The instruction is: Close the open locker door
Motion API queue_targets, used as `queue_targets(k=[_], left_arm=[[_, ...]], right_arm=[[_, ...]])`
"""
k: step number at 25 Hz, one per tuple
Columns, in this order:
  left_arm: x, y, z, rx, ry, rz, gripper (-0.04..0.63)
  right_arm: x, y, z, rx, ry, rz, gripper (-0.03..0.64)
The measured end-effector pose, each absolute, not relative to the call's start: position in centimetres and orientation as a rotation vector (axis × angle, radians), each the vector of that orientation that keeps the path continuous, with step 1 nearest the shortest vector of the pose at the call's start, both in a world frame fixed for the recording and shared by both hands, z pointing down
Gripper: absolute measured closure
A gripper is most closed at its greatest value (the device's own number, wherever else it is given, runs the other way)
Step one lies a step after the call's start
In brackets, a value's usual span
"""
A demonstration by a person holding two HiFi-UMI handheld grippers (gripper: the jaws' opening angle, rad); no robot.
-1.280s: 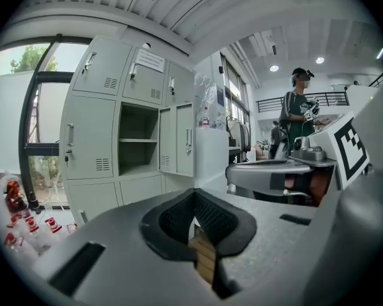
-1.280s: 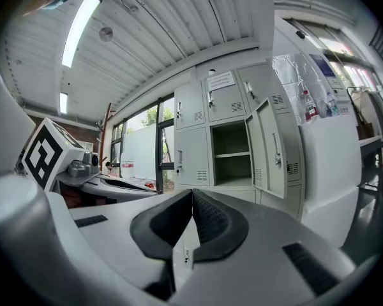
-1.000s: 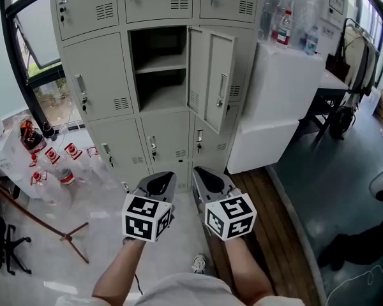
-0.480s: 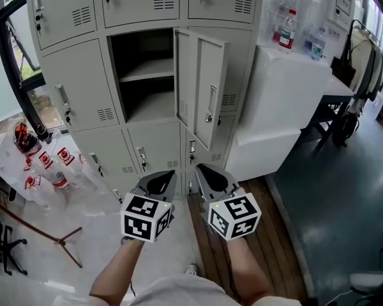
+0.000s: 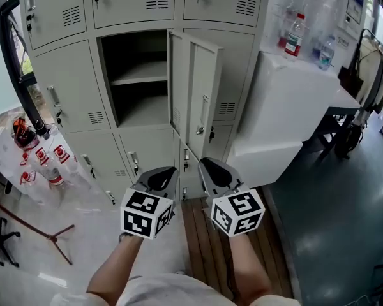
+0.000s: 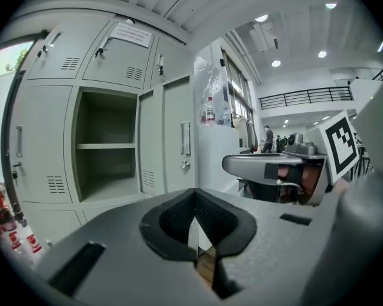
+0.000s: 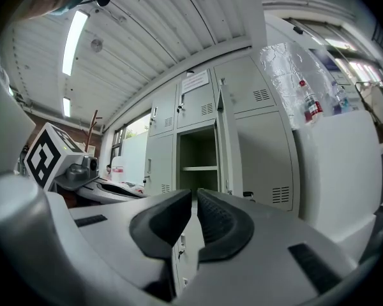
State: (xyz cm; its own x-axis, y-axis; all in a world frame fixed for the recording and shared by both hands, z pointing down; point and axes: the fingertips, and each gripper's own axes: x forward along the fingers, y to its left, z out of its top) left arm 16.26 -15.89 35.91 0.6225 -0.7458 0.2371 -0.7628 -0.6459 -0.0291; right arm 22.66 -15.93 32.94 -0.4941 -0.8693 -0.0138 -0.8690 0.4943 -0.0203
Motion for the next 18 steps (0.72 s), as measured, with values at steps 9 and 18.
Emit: queue_targets(k=[9, 18], left_arm=[[18.3, -18.6, 35.5, 2.757, -1.310, 0.326, 0.589], [18.1, -20.8, 35.5, 2.741, -1.334, 0.303, 0.589]], right_arm=[[25.0, -18.8, 31.4, -1.550, 2.692, 0.040, 0.602], [26.5, -22.0, 30.7, -1.520, 2.696, 0.038, 0.525]])
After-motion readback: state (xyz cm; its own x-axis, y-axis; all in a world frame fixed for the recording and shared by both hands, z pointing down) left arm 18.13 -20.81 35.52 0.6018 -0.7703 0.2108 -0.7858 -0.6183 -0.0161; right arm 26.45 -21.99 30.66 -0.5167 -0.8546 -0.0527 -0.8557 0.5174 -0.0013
